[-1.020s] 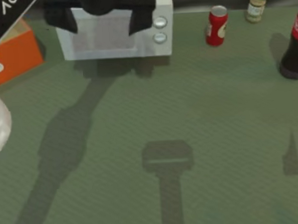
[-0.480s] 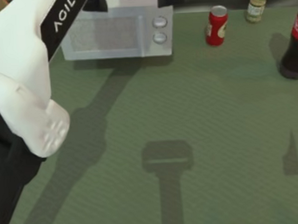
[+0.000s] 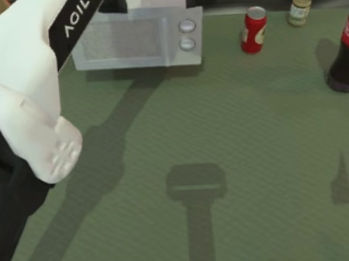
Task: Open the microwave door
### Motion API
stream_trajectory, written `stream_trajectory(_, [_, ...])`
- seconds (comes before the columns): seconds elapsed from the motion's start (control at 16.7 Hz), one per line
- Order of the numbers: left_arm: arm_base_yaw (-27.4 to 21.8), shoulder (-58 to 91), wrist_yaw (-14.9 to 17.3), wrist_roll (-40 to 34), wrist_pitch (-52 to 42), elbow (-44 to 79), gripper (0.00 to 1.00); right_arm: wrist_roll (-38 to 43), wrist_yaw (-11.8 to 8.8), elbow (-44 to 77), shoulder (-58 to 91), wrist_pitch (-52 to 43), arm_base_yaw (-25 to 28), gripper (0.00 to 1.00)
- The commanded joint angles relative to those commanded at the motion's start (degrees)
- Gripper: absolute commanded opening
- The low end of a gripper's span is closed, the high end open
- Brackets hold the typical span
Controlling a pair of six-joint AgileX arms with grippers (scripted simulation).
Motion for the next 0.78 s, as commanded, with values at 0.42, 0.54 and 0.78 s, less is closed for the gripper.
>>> stream_trajectory(0.42, [2.0, 0.8, 0.9, 1.9, 14.9, -13.4, 1.00, 0.0, 0.0, 0.0, 0.0, 0.0, 0.0, 1.00])
stream_trajectory(0.54, [2.2, 1.0, 1.0, 2.1, 16.3, -14.7, 1.00, 0.0, 0.0, 0.0, 0.0, 0.0, 0.0, 1.00])
stream_trajectory(0.78, [2.2, 1.0, 1.0, 2.1, 16.3, -14.7, 0.92, 0.0, 0.0, 0.0, 0.0, 0.0, 0.0, 1.00])
